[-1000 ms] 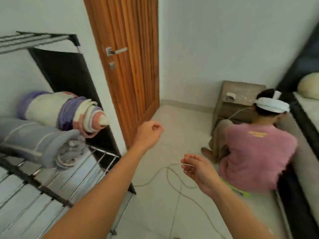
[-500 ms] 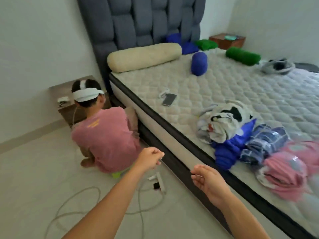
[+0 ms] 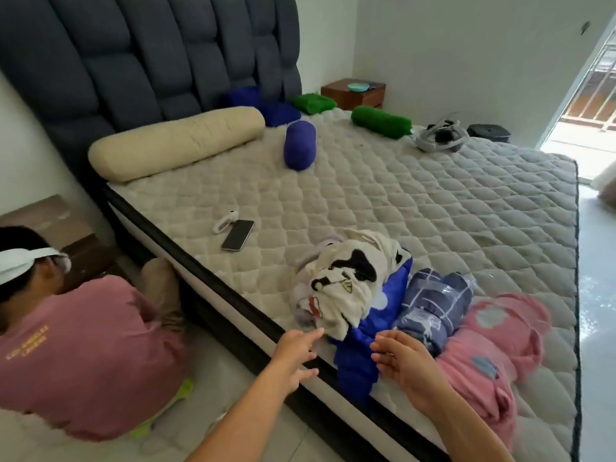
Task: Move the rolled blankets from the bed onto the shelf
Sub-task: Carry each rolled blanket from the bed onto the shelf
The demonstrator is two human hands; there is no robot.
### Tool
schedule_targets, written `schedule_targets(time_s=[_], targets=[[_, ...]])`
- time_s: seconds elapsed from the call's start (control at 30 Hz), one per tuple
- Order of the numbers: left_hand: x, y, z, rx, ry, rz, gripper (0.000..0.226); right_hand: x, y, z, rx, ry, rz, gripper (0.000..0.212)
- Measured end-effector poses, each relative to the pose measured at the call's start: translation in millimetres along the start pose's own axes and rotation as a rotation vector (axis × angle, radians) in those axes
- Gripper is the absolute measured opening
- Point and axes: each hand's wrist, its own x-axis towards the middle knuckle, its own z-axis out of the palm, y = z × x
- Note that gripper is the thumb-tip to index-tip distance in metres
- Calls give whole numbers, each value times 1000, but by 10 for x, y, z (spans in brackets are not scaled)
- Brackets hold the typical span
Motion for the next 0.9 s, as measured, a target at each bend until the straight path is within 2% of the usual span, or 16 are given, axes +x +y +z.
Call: schedule_targets(time_s=[0.2,0.43,0.53,0.6,0.73,0.8,0.9], targets=[[543,392,188,-176,-41,-96,78,742,-201,-200,-108,76,17,6],[858,607,294,-229,-73,-281,82,1846,-817,-239,-331,84,-83,11],[1002,642,391,-273,-53,-335,98,2416,-1067,-198,-494,90,-132,33],[1084,672,472,-291,-14,-366,98,2730,-1212,-192,-617,101,-151,46],[1205,764,609,-317,77,-392,99,3199,-1419,-247,-710,95,-169,66],[1246,785,646,-342,112,-412,95,3372,-1458,-280,-706,32,-87,79],[1277,799,665,-362,136,-437,88,3617,-1314,-388,-681,-98,93,113]])
